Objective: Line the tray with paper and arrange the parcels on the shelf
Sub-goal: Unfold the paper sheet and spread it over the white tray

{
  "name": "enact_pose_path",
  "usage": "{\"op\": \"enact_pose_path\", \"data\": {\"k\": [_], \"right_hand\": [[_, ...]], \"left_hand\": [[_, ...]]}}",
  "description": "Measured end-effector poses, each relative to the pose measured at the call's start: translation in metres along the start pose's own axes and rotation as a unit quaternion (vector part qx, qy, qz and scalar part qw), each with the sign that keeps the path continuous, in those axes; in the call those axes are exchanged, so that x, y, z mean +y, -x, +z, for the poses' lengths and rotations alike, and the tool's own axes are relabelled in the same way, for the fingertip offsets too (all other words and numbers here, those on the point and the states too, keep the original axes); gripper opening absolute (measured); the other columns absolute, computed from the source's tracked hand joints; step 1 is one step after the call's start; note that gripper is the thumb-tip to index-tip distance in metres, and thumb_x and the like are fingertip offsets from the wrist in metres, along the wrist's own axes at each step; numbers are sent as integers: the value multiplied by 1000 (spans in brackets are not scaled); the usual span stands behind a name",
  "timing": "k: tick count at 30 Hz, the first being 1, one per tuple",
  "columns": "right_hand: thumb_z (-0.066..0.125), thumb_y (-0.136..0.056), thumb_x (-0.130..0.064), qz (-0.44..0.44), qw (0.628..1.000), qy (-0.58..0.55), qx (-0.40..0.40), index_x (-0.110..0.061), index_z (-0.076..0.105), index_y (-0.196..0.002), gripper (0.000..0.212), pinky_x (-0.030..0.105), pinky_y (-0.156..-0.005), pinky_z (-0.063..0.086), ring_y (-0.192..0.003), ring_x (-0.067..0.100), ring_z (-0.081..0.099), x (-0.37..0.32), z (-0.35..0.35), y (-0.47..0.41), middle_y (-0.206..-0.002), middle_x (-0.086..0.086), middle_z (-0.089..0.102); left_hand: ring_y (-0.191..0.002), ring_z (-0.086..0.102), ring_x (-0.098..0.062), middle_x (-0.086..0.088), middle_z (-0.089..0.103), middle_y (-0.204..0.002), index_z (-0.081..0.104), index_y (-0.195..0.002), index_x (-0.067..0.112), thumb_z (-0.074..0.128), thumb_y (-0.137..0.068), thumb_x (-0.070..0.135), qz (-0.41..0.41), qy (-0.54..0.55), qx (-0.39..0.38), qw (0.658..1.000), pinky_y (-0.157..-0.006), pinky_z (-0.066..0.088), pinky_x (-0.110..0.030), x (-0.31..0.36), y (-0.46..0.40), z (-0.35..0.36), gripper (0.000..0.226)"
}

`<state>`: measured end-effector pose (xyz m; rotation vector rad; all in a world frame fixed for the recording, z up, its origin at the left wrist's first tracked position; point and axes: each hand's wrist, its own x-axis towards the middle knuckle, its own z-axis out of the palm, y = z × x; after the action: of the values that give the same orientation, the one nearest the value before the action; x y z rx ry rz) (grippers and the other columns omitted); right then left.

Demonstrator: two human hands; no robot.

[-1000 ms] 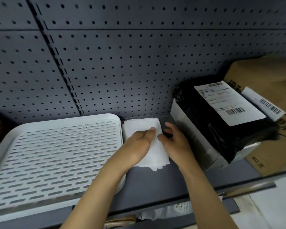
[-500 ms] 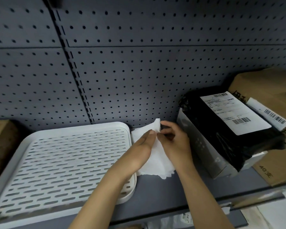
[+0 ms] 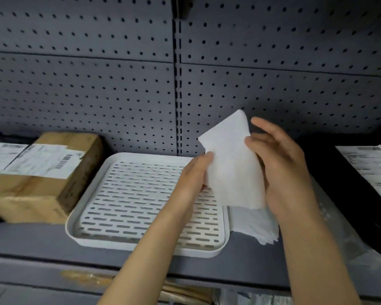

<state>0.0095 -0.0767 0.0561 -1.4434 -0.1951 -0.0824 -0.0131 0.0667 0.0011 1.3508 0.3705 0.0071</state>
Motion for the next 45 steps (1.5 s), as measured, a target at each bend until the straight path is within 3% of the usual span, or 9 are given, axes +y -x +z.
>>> {"op": "enact_pose_path", "data": {"k": [4, 11, 15, 20, 24, 30, 34, 38, 45], "right_hand": [[67, -91, -8, 16, 995, -76, -65, -30, 75, -111, 30, 18, -68, 53, -80, 3, 69, -18, 29, -2, -85, -11, 74], [65, -94, -9, 18, 993, -77, -85, -27, 72, -117, 30, 22, -69, 55, -83, 7, 71, -20, 79, 6, -89, -9, 74], [68, -92, -14, -43, 998, 45, -32, -30, 68, -119, 32, 15, -75, 54, -91, 7, 66, -12, 115, 19, -113, -4, 65], [71, -89, -17, -166, 976, 134, -46, -21, 69, -97, 9, 29, -76, 52, -81, 10, 55, -7, 178, 54, -93, 2, 56], [70, -89, -41, -144, 976, 133, -96, -26, 65, -106, 23, 38, -89, 54, -96, 15, 61, -2, 231, 77, -103, -1, 61], [73, -87, -38, -135, 981, 138, -37, -23, 63, -105, 26, 37, -86, 54, -93, 14, 62, 6, 260, 86, -100, -2, 62], [71, -91, -26, -157, 974, 160, -38, -17, 65, -98, 13, 30, -78, 55, -86, 9, 62, 2, 259, 86, -94, -5, 67], [73, -90, -25, -157, 971, 165, -66, -16, 67, -90, 10, 19, -72, 51, -80, 3, 61, -9, 250, 84, -90, -7, 67], [86, -77, -26, -156, 974, 135, -94, -22, 69, -79, 17, 13, -70, 48, -72, 0, 60, -21, 237, 78, -80, -11, 70]], "left_hand": [[-117, 70, -22, -2, 77, -122, 68, -130, 22, 61, -92, 53, -44, 157, -14, 987, -105, 50, -47, 9, 12, -29, 50], [-116, 70, -21, -3, 74, -128, 62, -135, 20, 56, -101, 23, 81, 175, 14, 981, -99, 54, -41, 33, 40, -100, 35], [-98, 78, -17, -1, 81, -108, 72, -114, 16, 58, -99, 21, 120, 126, 82, 981, -84, 60, -37, 58, 59, -135, 21], [-98, 75, -37, -15, 80, -99, 75, -97, 2, 64, -94, 25, 169, 50, 124, 976, -98, 55, -53, 77, 70, -178, 25], [-70, 71, -13, 0, 76, -70, 75, -60, 24, 44, -102, 39, 198, -6, 103, 975, -70, 55, -29, 86, 85, -195, 54], [-93, 77, -15, -4, 82, -91, 80, -76, 27, 41, -94, 52, 193, -58, 86, 976, -95, 56, -49, 92, 91, -214, 50], [-79, 63, -21, -34, 64, -79, 57, -77, -13, 54, -93, 38, 231, -54, 83, 968, -89, 53, -58, 93, 93, -216, 53], [-74, 51, -22, -15, 55, -75, 53, -77, -15, 59, -87, 39, 240, -27, 98, 965, -74, 49, -44, 101, 94, -214, 55], [-75, 49, -24, -23, 57, -74, 58, -84, -14, 58, -81, 60, 263, -38, 80, 961, -72, 41, -39, 109, 101, -206, 73]]}}
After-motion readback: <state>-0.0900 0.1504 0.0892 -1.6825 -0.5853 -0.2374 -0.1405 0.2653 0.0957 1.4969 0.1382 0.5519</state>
